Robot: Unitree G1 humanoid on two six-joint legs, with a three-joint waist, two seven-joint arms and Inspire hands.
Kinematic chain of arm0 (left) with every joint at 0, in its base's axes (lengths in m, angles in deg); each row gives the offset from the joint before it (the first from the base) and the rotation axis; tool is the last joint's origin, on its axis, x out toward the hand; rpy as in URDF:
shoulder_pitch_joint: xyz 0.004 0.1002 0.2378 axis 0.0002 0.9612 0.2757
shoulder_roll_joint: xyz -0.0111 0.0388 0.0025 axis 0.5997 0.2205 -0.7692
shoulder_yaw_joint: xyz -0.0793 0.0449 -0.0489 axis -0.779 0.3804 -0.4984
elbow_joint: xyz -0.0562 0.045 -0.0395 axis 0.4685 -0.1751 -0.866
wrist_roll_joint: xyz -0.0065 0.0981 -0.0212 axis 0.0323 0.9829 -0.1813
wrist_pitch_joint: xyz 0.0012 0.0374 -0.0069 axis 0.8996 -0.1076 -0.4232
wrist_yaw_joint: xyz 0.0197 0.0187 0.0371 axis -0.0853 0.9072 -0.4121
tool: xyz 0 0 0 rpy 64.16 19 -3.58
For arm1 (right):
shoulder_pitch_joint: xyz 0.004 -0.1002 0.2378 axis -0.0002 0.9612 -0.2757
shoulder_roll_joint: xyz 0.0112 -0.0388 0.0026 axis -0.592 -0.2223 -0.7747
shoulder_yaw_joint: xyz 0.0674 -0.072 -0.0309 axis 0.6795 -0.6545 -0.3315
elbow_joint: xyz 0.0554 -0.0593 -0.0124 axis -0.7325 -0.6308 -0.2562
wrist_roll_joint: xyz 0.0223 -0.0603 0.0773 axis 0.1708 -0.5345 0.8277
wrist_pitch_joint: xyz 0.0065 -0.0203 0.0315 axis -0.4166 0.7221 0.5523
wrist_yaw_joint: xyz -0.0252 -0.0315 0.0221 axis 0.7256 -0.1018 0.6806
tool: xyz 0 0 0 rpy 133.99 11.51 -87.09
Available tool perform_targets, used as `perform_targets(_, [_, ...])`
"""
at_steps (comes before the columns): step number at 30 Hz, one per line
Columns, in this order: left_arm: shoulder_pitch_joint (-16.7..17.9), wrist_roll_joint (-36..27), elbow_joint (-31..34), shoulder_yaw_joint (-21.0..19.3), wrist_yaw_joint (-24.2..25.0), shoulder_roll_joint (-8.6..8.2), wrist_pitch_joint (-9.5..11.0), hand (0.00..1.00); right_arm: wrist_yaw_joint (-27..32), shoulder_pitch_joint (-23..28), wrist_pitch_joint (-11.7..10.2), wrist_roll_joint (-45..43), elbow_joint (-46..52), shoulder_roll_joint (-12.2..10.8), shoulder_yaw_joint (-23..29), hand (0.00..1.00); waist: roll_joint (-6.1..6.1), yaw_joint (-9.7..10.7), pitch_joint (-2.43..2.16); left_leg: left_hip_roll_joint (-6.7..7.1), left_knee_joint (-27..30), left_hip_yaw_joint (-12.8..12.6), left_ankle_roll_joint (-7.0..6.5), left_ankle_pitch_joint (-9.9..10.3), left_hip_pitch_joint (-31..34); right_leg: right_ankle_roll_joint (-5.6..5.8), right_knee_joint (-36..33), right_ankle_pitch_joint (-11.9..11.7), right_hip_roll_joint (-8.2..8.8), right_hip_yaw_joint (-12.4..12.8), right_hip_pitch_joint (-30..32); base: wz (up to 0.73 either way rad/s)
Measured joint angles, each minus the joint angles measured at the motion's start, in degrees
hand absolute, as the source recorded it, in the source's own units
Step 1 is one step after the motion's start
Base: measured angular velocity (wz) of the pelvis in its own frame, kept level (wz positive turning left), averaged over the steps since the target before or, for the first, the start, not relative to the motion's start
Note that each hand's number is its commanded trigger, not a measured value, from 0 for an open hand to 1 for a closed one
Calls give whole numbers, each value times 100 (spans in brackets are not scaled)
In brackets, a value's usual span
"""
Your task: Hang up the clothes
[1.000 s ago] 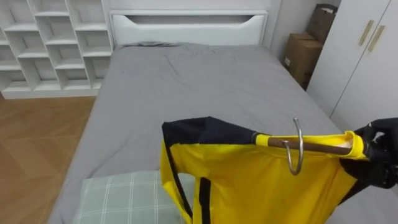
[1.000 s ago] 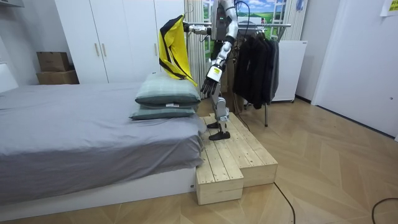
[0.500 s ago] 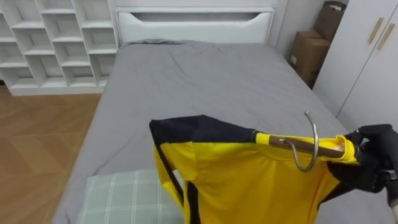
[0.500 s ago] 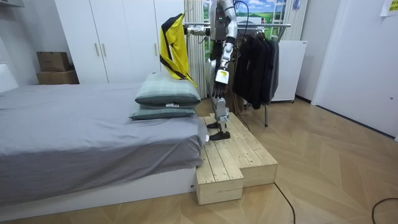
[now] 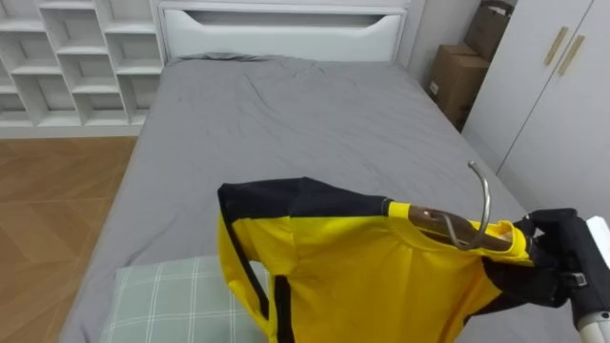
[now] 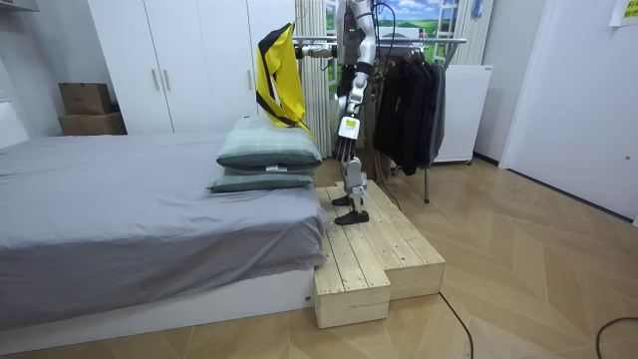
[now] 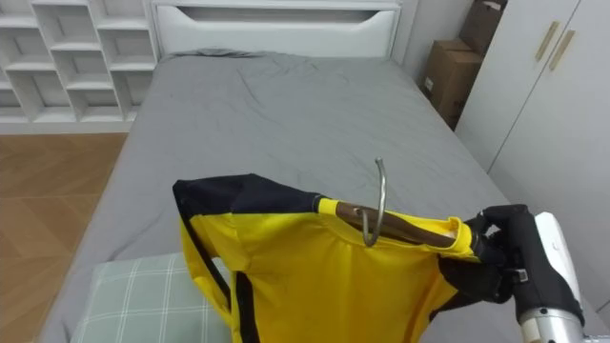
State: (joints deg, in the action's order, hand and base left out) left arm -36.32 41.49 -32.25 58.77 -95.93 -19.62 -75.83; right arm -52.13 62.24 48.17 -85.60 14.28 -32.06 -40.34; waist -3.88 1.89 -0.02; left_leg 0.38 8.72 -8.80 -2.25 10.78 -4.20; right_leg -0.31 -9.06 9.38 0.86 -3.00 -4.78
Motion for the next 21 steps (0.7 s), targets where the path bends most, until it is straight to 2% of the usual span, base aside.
perform_targets(6, [-207,4,-497,-10,167,9,-3,0,-65,0,36,-31,0,-2,5,100,7,-7,5,-14,-1,-112,-11,24,-23,1,-102,0,-7,119,96,-12])
perform_targets(9, [-206,194,-583,-10,239,41,-6,0,-64,56,40,-40,0,-12,6,100,1,27,8,-77,61,-203,-15,66,-28,5,-168,2,-9,134,150,-13])
perform_targets(11, [-215,263,-588,-11,253,50,-7,0,-73,95,42,-38,0,-19,-13,100,-16,-23,15,-119,101,-389,-16,102,-19,5,-200,3,-30,267,233,-40])
perform_targets(13, [-210,323,-653,-16,256,76,-36,0,-77,111,57,-31,-1,-89,-60,100,-54,-105,25,-187,96,-732,1,132,-46,-2,-375,-3,-92,469,440,-72])
perform_targets(14, [-199,323,-678,-16,249,83,-40,0,-78,111,57,-24,-6,-93,-102,100,-66,-134,23,-208,95,-852,11,144,-69,-9,-416,-8,-110,468,496,-101])
perform_targets(15, [-199,321,-752,-17,225,88,-42,0,-80,109,57,-14,-21,-94,-184,100,-78,-242,28,-274,108,-1146,41,189,-125,-45,-493,-34,-157,428,600,-127])
perform_targets(16, [-212,321,-817,-14,212,96,-41,0,-80,107,57,-5,-31,-103,-274,100,-86,-341,31,-353,165,-1415,73,262,-152,-107,-516,-81,-147,175,700,-133])
perform_targets(17, [-224,321,-828,-12,210,100,-41,0,-80,106,57,-2,-31,-112,-311,100,-85,-372,35,-402,220,-1556,87,301,-149,-143,-522,-114,-138,-85,743,-131])
perform_targets(19, [-250,321,-837,-8,200,103,-45,0,-101,38,55,0,-117,-144,-496,100,-63,-429,54,-584,380,-2150,137,473,-160,-301,-580,-218,17,-1414,917,-128])
perform_targets(20, [-255,323,-837,-10,197,105,-52,0,-114,40,55,0,-161,-155,-518,100,-52,-468,53,-630,424,-2312,149,517,-179,-342,-579,-250,46,-1691,942,-130])
perform_targets(21, [-276,323,-836,-11,194,122,-87,0,-132,35,71,-1,-271,-163,-560,100,-49,-579,55,-693,504,-2592,181,591,-217,-398,-609,-286,107,-2147,975,-116])
